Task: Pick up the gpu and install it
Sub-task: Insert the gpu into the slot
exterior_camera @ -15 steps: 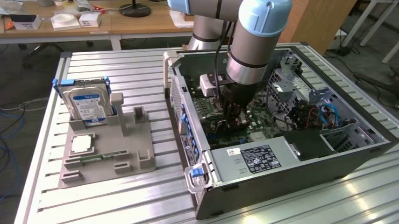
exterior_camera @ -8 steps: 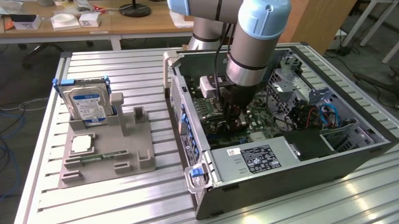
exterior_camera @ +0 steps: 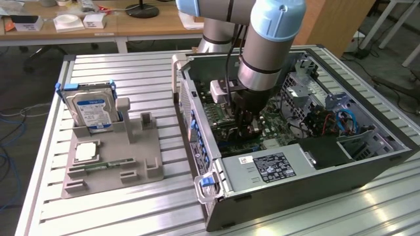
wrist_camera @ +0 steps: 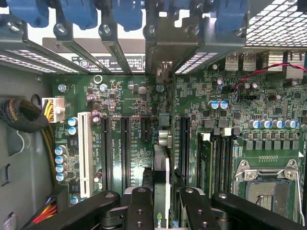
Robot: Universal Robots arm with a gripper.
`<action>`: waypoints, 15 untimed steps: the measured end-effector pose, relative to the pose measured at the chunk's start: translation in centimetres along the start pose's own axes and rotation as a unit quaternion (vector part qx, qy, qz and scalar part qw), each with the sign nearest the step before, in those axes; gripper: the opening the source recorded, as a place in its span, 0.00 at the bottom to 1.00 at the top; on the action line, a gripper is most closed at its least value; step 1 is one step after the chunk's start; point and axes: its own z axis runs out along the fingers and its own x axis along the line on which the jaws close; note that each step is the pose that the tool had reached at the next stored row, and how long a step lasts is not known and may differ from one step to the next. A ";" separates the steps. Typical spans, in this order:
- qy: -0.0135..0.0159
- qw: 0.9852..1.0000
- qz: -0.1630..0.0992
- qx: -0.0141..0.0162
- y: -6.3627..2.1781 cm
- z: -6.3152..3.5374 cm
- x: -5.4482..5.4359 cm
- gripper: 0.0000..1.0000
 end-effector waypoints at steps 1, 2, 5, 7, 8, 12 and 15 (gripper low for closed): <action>0.000 1.000 0.000 0.000 0.00 0.00 0.0 0.26; 0.000 1.000 0.000 0.000 0.00 0.00 0.0 0.26; 0.000 1.000 0.000 0.000 0.00 0.01 0.0 0.27; 0.000 1.000 0.000 0.000 0.00 0.01 0.0 0.33; 0.000 1.000 0.000 0.000 0.00 0.00 0.0 0.33; 0.000 1.000 0.000 0.000 -0.01 -0.46 0.0 0.33; 0.000 1.000 0.000 0.000 -0.02 -0.90 0.0 0.33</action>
